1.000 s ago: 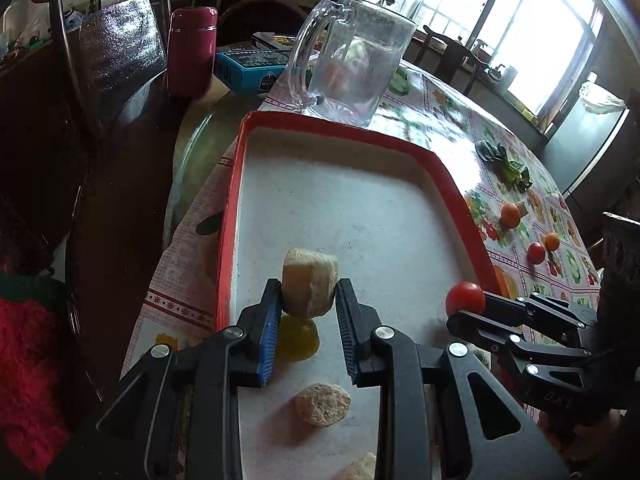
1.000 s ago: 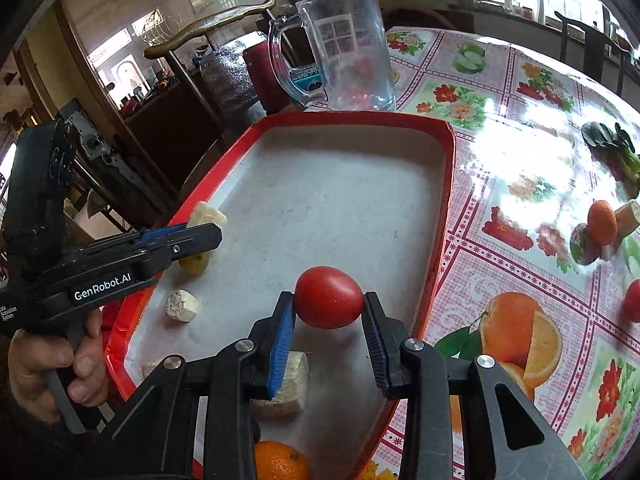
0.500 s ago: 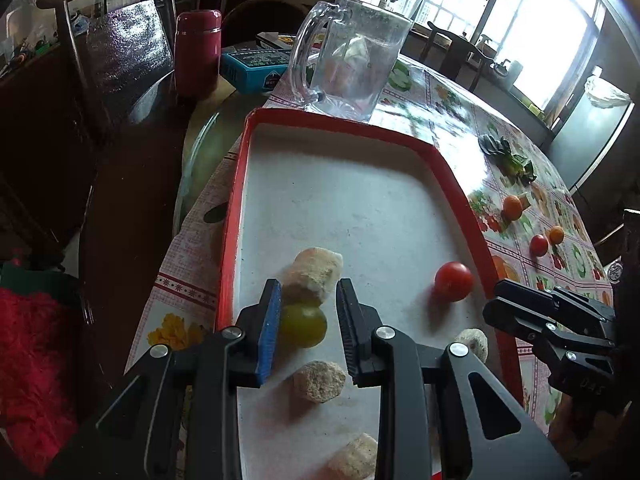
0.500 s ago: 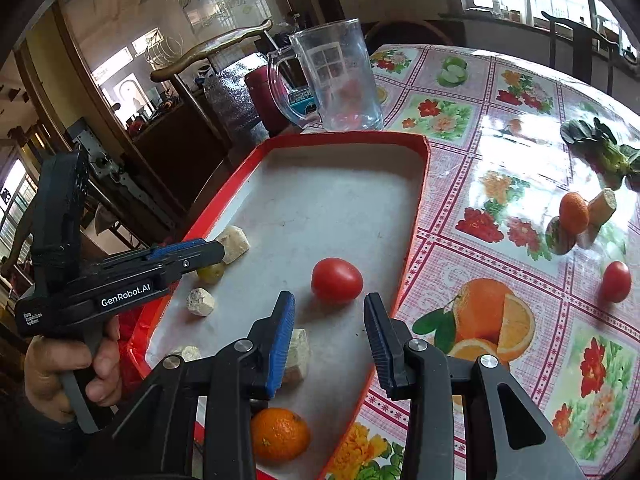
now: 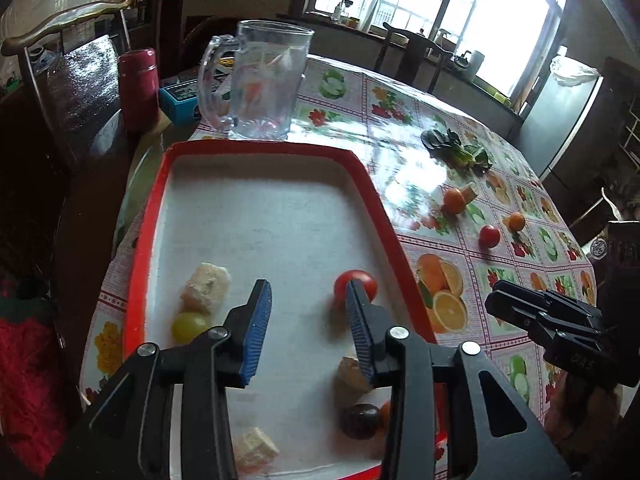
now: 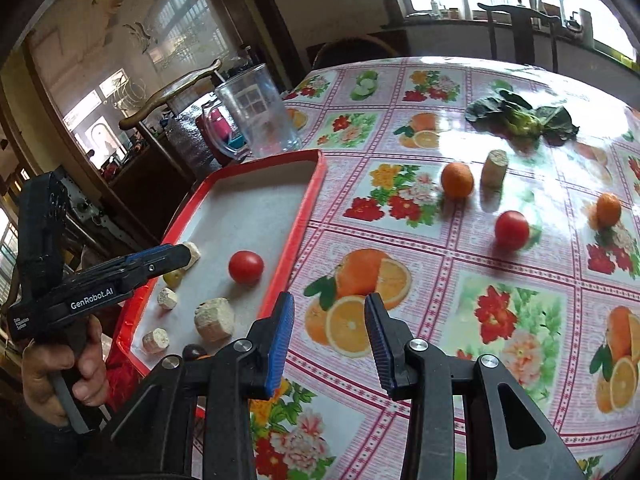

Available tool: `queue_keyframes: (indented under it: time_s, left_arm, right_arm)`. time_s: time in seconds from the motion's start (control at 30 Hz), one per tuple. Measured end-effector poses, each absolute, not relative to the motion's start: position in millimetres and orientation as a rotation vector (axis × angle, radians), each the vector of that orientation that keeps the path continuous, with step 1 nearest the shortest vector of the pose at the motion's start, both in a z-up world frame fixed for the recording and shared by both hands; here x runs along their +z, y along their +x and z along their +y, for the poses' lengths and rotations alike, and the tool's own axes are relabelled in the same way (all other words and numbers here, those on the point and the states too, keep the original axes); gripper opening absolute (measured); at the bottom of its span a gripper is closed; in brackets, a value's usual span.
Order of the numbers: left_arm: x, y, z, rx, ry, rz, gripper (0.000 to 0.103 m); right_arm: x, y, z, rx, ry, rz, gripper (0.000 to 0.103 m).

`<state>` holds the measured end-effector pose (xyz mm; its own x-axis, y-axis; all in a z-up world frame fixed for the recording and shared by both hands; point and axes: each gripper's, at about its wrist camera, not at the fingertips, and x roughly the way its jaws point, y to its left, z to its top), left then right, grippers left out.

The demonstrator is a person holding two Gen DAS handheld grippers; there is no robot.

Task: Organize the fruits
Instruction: 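Move both open tools back over the table toward the oranges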

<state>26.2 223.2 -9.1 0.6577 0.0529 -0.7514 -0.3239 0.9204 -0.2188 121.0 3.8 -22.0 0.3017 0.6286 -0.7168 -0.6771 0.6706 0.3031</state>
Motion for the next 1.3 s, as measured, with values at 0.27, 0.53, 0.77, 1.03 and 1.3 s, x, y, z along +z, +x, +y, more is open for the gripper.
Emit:
queue_keyframes:
  time_s: [0.27, 0.53, 0.77, 1.03, 1.3]
  left_arm:
    - [-8, 46, 183, 0.145, -0.303, 0.851, 0.038]
    - [-10, 64, 151, 0.082, -0.285, 0.872, 0.038]
    - [-12, 80, 129, 0.041, -0.272, 0.885, 0.038]
    - [-16, 107, 116, 0.008, -0.289, 0.898, 0.038]
    - [-25, 150, 104, 0.001, -0.278, 0.913, 0.038]
  right_arm:
    - [-29, 138, -45, 0.775, -0.004, 0.934, 0.041]
    - [-31, 153, -84, 0.701, 0.032, 0.928, 0.041]
    - [-34, 172, -107, 0.643, 0.044, 0.93, 0.042]
    - [-41, 208, -124, 0.567, 0.033, 0.923, 0.043]
    - [-44, 260, -142, 0.474, 0.029, 0.903, 0.044]
